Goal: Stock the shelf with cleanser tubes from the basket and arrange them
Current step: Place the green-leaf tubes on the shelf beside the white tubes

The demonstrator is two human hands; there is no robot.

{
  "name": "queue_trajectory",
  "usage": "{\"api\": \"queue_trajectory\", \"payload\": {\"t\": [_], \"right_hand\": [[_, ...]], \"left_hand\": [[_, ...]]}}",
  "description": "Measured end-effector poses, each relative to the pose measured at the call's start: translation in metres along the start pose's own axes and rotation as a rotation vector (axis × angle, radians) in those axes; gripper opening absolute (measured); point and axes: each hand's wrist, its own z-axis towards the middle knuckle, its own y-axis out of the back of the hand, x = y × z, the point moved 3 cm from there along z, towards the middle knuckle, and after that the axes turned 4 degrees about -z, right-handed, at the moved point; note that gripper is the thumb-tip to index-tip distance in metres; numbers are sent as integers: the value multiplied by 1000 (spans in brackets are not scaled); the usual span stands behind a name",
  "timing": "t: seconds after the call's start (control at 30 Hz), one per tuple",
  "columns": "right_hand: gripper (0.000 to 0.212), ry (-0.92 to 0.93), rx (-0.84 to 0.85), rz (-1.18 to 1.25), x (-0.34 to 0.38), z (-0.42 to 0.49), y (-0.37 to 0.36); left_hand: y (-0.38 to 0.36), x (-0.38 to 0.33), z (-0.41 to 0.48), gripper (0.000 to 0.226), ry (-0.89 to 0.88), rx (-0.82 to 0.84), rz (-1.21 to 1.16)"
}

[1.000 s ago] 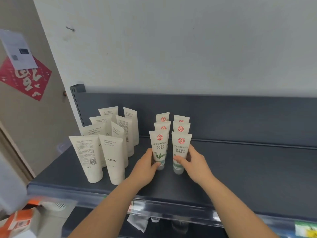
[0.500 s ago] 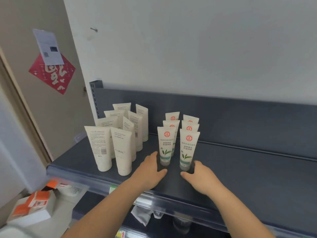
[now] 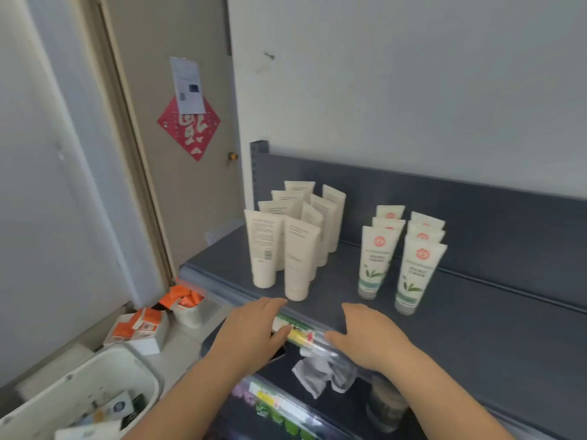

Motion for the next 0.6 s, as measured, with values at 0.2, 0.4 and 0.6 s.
{"api": "queue_trajectory", "payload": {"t": [0.2, 0.4, 0.6], "right_hand": [[63, 163, -23, -31, 94, 22, -13], [67, 300, -23, -113, 197, 44, -28], [58, 401, -13, -96, 306, 73, -53]], "left_hand": [[31, 81, -31, 55, 121, -34, 109], [63, 174, -73, 57, 262, -54, 204], [94, 282, -123, 56, 388, -9, 229]]}}
